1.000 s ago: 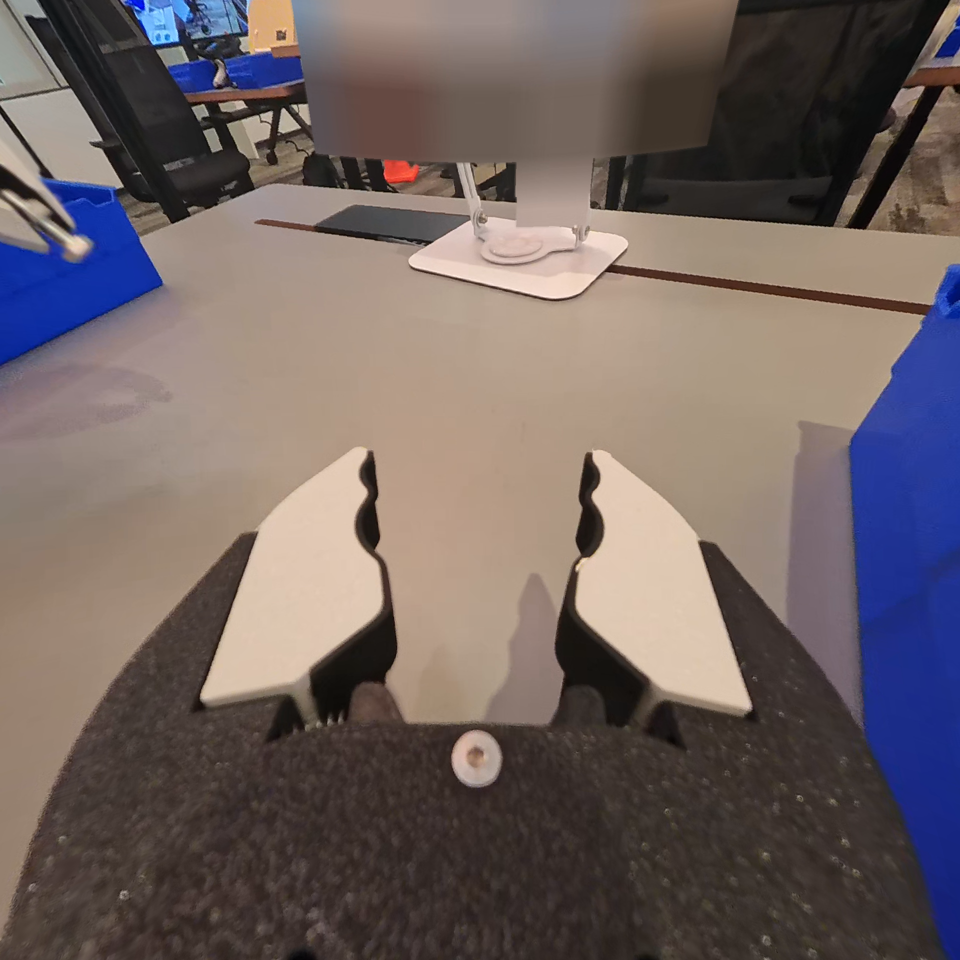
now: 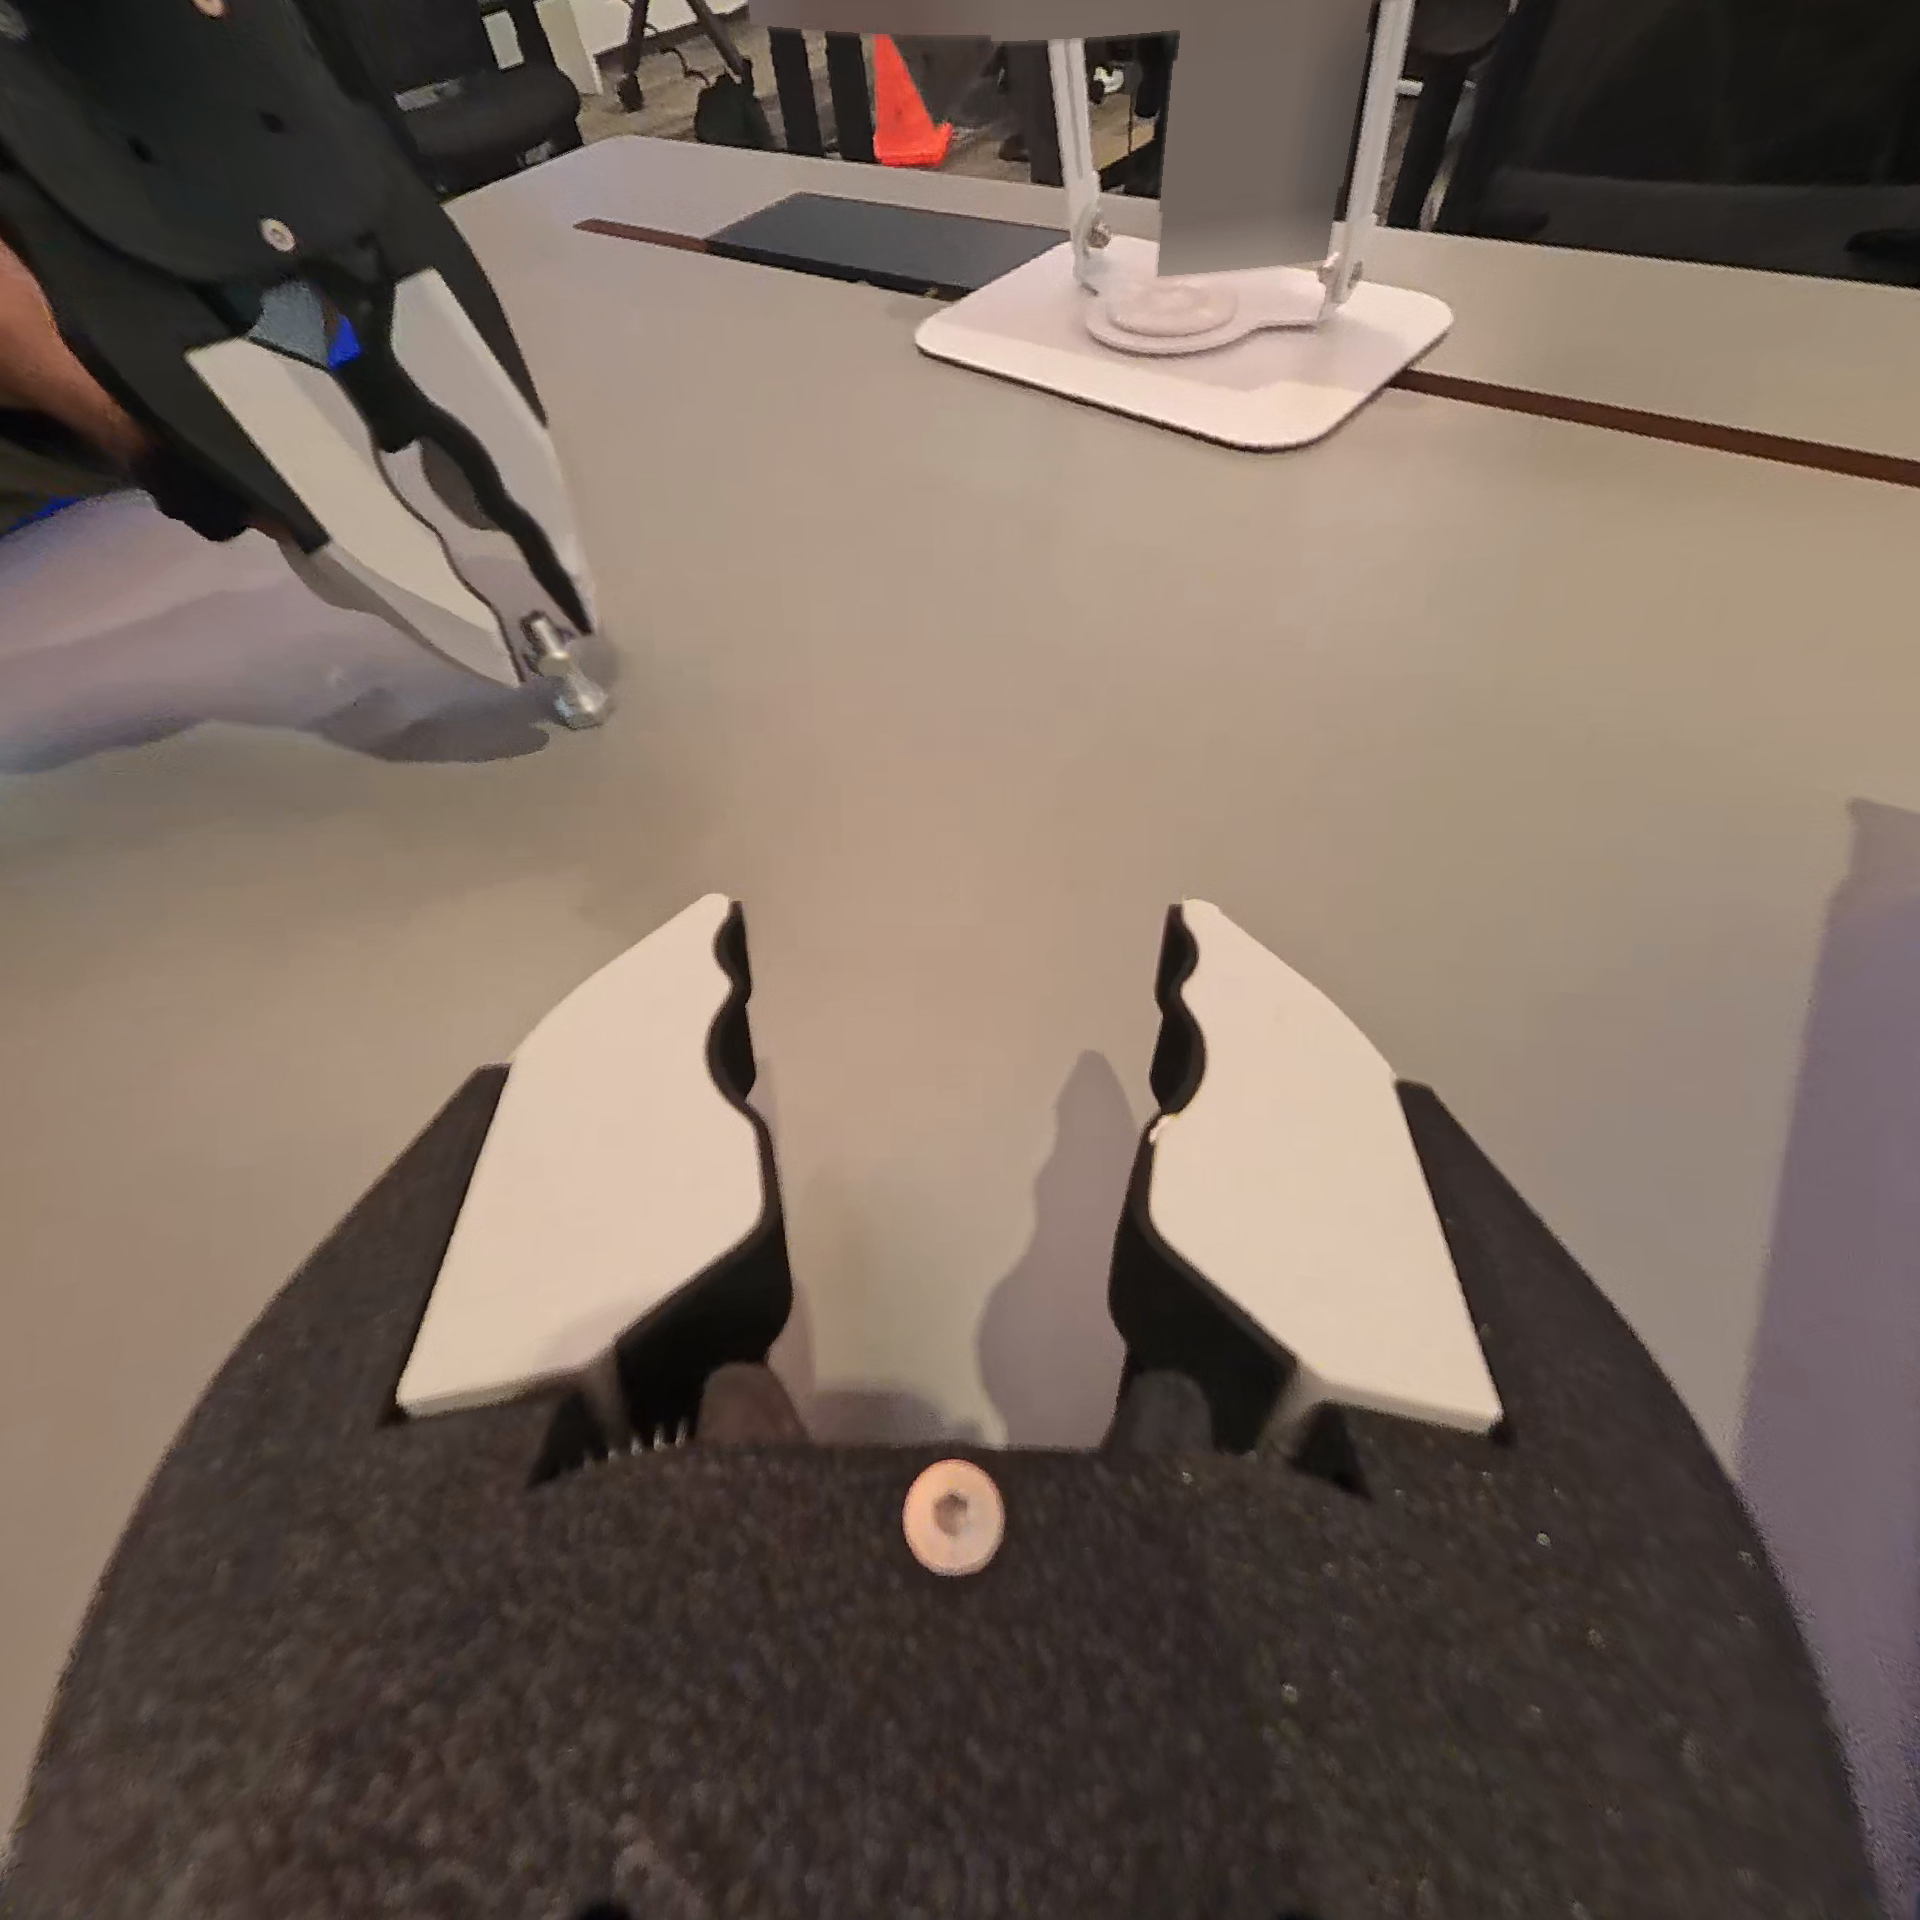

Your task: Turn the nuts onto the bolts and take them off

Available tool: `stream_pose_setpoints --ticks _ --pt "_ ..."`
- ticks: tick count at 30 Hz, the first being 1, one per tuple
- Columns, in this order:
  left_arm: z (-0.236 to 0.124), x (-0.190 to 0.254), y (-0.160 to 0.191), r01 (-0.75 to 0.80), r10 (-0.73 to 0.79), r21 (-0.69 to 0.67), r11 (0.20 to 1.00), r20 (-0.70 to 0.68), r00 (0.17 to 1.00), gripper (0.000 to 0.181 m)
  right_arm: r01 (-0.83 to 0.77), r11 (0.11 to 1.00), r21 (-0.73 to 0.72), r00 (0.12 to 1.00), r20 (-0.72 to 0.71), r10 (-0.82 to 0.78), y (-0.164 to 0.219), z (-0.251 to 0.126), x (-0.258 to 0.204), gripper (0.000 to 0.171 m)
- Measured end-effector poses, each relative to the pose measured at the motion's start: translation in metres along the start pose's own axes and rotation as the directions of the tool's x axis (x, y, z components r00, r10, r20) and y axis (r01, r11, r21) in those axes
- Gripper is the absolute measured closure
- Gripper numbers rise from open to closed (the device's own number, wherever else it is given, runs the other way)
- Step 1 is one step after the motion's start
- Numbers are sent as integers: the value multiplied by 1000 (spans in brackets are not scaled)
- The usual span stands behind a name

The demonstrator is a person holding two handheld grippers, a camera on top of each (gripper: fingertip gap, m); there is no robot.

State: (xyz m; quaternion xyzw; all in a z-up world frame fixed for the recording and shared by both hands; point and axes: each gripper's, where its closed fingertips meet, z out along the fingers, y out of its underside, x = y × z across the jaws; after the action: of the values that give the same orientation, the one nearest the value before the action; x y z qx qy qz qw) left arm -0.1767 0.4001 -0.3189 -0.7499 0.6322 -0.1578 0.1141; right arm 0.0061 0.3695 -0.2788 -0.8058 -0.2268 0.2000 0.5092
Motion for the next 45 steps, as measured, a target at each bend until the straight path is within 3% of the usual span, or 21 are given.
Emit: stream_pose_setpoints --ticks 5,11,15,19,29,33,38,45 --pt "-32 -18 4 44 -46 255 966 0 999 144 40 999 12 988 152 -41 -17 11 -28 109" --pt "-71 -44 17 159 -146 605 780 -70 987 139 207 978 27 874 445 -197 -48 55 -90 131" --pt "-87 -48 22 148 -155 674 724 -50 987 140 391 920 -12 774 546 -322 -39 103 -123 132" --pt "-88 -47 21 149 -151 686 712 -57 987 140 480 876 -55 733 574 -365 -28 134 -132 139" --pt "-72 -41 18 136 -129 636 759 -58 990 140 474 873 -110 704 644 -301 -15 147 -140 162" --pt "-72 -36 14 144 -112 649 747 -91 990 139 420 899 -122 728 637 -254 -17 144 -136 162" --pt "-73 -29 6 123 -74 683 720 -100 992 137 327 942 -79 735 647 -201 -58 128 -128 162" --pt "-83 -8 -22 149 2 790 595 -187 982 127 387 922 4 679 675 -288 -123 115 -133 162"
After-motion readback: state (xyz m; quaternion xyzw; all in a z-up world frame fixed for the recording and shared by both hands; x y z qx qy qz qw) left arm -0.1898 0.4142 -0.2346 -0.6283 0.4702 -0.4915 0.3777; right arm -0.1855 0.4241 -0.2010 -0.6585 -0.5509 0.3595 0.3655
